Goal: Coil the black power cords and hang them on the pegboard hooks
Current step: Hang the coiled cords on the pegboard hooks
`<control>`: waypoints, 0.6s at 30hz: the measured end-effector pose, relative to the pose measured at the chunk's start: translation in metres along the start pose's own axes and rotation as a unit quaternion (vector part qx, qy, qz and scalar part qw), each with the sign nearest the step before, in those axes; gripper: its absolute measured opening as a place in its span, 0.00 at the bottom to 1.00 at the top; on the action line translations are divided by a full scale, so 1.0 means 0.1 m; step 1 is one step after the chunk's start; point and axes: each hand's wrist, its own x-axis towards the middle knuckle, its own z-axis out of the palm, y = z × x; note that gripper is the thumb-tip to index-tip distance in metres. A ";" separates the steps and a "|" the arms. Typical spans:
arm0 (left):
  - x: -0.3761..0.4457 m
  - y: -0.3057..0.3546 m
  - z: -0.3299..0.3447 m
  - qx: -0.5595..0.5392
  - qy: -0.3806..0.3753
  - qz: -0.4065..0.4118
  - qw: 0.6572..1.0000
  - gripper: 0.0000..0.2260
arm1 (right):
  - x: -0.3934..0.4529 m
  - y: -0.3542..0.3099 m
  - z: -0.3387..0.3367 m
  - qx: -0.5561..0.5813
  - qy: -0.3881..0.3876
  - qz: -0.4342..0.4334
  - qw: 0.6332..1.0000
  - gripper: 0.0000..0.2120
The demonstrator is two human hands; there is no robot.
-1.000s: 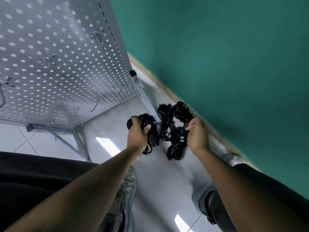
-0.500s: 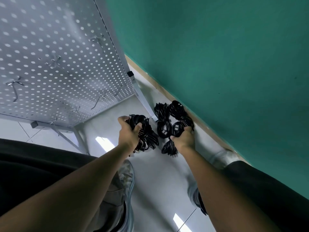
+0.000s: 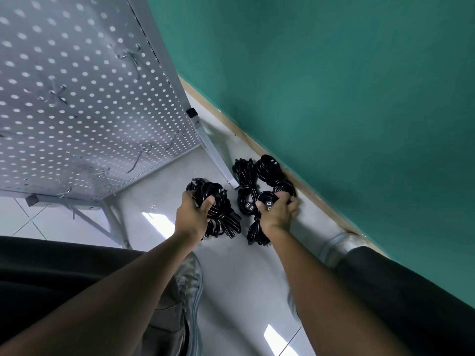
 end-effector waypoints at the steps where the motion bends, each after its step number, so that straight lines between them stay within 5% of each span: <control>1: -0.01 0.01 0.00 -0.006 0.001 0.001 1.000 0.23 | -0.03 0.03 0.00 0.008 0.000 -0.021 1.000 0.20; 13: -0.57 0.59 -0.35 -0.056 -0.069 0.043 0.995 0.14 | -0.44 -0.54 -0.99 0.176 0.021 -0.143 0.974 0.18; 18: -1.14 1.24 -0.77 -0.093 -0.118 0.115 0.982 0.11 | -1.10 -0.99 -1.83 0.220 0.032 -0.225 0.949 0.27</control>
